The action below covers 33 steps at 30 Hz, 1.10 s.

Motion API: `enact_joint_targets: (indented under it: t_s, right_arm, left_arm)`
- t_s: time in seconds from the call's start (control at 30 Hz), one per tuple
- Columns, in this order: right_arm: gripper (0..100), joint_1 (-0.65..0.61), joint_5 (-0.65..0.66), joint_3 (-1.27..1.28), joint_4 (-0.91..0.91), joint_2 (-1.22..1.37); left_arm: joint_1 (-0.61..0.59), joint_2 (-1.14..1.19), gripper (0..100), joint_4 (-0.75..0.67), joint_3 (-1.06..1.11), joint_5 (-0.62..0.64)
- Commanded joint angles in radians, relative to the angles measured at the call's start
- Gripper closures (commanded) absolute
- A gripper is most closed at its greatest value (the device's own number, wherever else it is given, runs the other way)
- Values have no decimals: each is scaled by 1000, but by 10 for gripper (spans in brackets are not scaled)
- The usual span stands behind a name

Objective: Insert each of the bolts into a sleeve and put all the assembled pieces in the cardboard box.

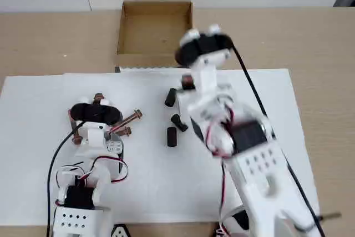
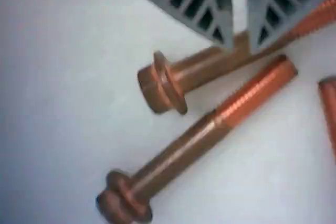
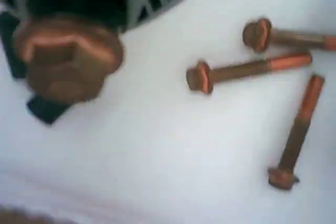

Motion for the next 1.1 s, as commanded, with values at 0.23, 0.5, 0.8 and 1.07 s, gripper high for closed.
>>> enact_joint_targets:
  t_s: [0.23,0.5,0.8,1.07]
  right_arm:
    - [995,77,5,-624,-85,539]
    - [995,93,129,-933,-222,918]
    - [995,105,256,-1033,-489,1194]
    - [908,110,322,-1034,-581,1256]
  left_arm:
    - [-3,-11,994,-21,1,-8]
    - [-3,-11,994,-20,4,-8]
    - [-3,-11,994,-20,7,-8]
    - [-3,-11,994,-20,7,-8]
